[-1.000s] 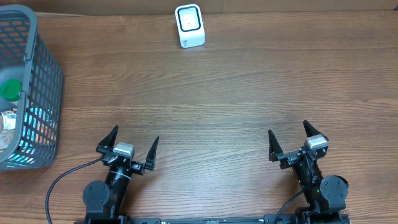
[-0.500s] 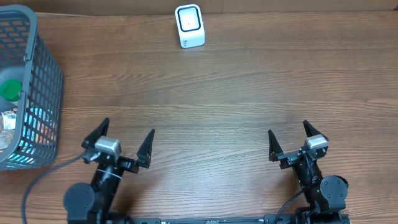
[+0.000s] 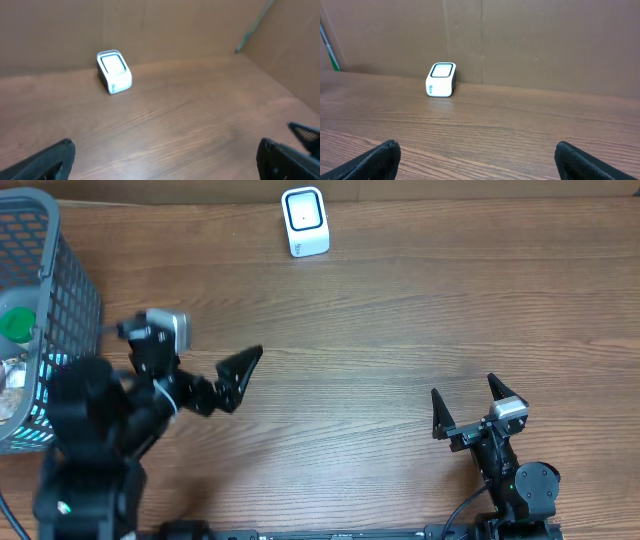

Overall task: Scan the item barcode
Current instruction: 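Raise the left gripper and swing it over the grey basket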

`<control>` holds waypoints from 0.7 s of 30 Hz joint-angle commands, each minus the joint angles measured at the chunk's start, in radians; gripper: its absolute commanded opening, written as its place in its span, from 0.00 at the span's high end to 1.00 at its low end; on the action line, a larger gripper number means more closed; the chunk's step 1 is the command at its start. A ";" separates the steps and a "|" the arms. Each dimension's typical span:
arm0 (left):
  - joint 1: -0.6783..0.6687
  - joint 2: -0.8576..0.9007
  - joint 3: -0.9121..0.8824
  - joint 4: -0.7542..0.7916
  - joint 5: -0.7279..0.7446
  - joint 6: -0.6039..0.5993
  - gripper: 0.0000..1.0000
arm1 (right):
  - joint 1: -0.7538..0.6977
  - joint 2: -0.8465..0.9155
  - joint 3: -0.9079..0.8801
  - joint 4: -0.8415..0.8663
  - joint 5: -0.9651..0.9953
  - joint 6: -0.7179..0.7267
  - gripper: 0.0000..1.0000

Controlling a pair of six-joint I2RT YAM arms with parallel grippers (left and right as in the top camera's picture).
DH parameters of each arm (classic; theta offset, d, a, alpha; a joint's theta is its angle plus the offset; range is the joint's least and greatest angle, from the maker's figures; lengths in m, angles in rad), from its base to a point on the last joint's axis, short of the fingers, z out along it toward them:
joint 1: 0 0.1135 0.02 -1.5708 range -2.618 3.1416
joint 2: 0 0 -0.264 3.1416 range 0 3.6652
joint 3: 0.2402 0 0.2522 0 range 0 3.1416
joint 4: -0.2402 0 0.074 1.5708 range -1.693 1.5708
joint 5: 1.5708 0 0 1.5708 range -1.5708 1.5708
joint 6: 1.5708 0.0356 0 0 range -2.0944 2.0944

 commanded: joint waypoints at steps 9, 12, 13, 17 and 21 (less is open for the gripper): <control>-0.006 0.236 0.260 -0.180 0.044 0.120 0.00 | -0.005 -0.012 -0.011 0.005 -0.005 0.005 0.00; -0.005 0.269 0.264 -0.179 0.100 0.120 0.00 | -0.005 -0.012 -0.011 0.005 -0.005 0.005 0.00; -0.005 0.278 0.271 -0.179 0.117 0.120 0.00 | -0.005 -0.012 -0.011 0.005 -0.005 0.005 0.00; -0.005 0.317 0.333 -0.186 0.111 0.082 0.00 | -0.005 -0.012 -0.011 0.005 -0.005 0.005 0.00; -0.004 0.355 0.446 -0.215 -0.040 -0.012 0.03 | -0.005 -0.012 -0.011 0.005 -0.005 0.005 0.00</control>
